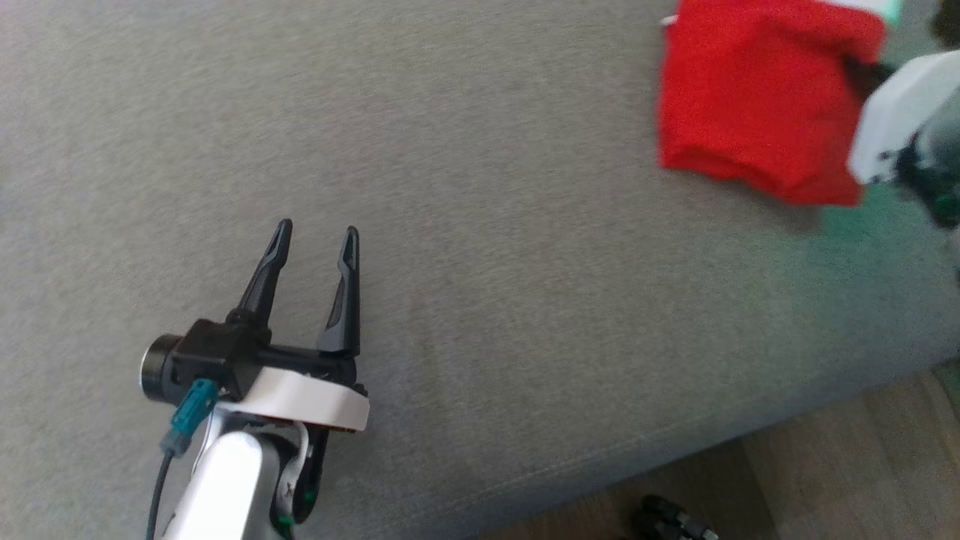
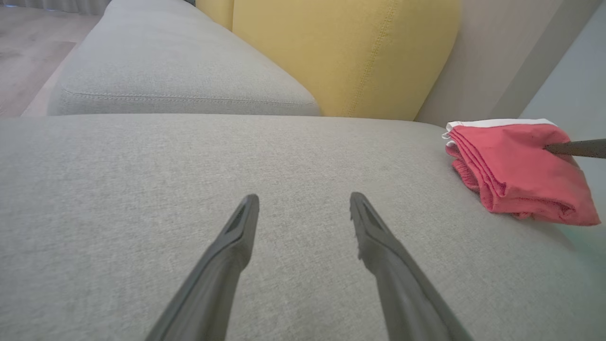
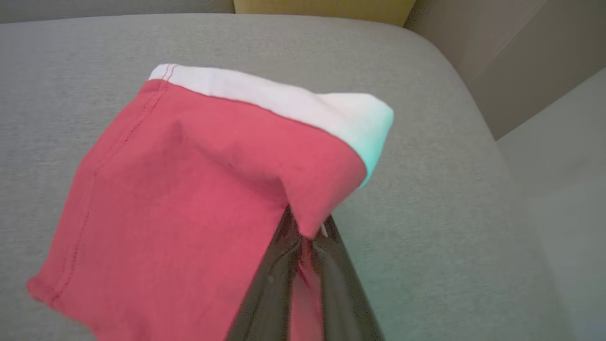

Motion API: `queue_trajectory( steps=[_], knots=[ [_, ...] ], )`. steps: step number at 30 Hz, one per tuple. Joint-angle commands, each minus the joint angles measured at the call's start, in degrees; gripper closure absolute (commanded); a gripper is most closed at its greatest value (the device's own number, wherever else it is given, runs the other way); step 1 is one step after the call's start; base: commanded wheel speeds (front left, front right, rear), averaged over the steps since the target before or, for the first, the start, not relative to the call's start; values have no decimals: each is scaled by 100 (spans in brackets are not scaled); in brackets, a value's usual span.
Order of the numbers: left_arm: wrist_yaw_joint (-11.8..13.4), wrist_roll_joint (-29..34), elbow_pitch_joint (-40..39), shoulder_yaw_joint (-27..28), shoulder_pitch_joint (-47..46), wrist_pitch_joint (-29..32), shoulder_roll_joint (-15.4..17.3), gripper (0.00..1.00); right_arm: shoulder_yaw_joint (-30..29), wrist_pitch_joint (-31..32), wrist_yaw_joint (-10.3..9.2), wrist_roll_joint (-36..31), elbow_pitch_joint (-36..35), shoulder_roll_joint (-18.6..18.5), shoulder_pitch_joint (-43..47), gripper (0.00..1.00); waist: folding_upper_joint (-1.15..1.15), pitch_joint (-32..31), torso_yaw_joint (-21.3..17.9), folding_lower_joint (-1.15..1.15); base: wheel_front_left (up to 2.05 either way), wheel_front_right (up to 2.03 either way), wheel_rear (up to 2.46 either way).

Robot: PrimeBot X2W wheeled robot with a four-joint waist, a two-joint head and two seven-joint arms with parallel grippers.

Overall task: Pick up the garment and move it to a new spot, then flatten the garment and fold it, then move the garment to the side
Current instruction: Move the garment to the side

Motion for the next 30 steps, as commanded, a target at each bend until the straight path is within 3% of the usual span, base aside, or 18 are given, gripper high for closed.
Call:
queue_trajectory(
  steps=[1, 11, 24, 30],
  knots=[
    [34, 16, -220, 154, -140, -7, 64, 0, -13, -6, -5, -119, -26, -208, -162, 100, 0, 56, 172, 0, 0, 0, 0],
    [58, -7, -405, 115, -185, -25, 85, 0, -192, -22, -5, -984, 833, -840, -927, 100, 0, 352, 761, 0, 0, 0, 0],
    [95, -18, -524, 66, -221, -47, 104, 0, -567, -219, -5, -2259, 1555, -1154, -1664, 100, 0, 618, 1043, 0, 0, 0, 0],
    [112, -32, -525, 55, -242, -59, 115, 0, -881, -318, -5, -2740, 1674, -1076, -1809, 99, 0, 699, 1091, 0, 0, 0, 0]
  ],
)
